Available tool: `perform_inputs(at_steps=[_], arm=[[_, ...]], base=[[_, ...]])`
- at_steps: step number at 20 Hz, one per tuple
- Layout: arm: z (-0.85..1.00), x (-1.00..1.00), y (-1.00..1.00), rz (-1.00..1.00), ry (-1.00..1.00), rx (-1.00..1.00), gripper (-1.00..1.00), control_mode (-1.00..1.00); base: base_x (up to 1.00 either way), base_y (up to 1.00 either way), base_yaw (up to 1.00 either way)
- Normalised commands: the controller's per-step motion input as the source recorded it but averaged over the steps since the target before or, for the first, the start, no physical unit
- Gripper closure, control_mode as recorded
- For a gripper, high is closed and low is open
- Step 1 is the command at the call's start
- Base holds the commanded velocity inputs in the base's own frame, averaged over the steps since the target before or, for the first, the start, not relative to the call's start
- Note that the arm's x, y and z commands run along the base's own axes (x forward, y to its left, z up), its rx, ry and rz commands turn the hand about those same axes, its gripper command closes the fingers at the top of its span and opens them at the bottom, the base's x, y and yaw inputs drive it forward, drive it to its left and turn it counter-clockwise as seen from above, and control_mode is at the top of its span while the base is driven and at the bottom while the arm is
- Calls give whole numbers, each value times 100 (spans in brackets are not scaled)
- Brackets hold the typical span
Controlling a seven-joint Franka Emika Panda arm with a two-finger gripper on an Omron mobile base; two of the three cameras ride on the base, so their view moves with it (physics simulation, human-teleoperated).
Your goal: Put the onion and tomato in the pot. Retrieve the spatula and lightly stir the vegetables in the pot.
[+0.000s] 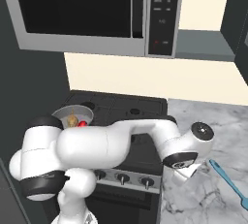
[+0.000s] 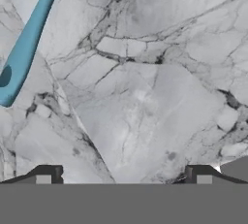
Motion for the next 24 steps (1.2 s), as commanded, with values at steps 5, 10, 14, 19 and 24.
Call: perform_inputs(at_steps=[5,10,14,19,24], arm=[[25,4,-40,0,-2,0,-100,-100],[-2,7,-40,-1,0,3,-100,-100],[-6,16,-29,-4,1,7,-100,-100],[6,42,-19,-16,11,1,-100,-100],[-15,41,-12,-12,22,8,-100,-100]], base=[[0,0,0],[0,0,0],[0,0,0],[0,0,0],[0,0,0]])
